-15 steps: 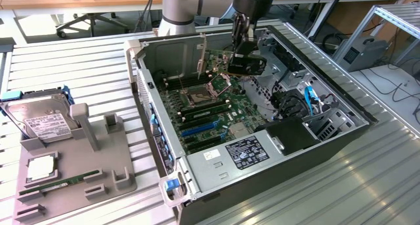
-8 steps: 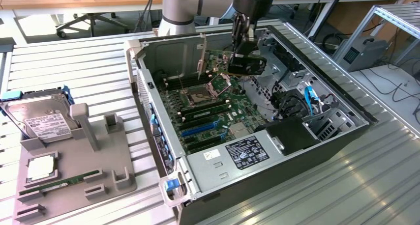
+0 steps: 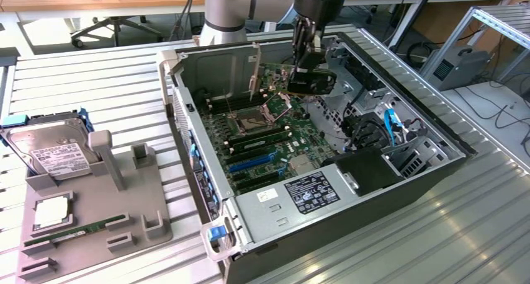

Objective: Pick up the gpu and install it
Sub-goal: 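Insert the gpu into the slot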

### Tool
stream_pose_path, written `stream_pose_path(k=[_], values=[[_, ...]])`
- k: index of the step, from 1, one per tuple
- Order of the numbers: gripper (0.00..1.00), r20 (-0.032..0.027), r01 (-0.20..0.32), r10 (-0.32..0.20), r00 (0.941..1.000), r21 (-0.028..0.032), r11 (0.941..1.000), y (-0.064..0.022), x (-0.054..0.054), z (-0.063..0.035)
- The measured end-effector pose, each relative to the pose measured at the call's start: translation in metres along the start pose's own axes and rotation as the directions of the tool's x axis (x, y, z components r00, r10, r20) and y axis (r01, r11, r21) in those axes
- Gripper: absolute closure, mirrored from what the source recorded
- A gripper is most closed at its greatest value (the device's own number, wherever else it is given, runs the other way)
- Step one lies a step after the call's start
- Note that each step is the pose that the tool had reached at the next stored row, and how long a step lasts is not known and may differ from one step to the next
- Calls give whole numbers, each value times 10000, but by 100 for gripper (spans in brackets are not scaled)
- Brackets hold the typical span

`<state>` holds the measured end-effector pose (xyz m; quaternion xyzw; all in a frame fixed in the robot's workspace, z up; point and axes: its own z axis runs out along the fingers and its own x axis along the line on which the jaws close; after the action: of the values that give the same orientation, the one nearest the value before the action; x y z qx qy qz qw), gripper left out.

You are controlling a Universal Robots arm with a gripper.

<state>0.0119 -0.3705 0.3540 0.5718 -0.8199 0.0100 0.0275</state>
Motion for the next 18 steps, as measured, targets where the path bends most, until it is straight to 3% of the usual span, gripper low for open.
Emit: stream_pose_path(k=[18], values=[[73, -4, 317, -317, 9995, 18, 9995, 0, 0, 1]])
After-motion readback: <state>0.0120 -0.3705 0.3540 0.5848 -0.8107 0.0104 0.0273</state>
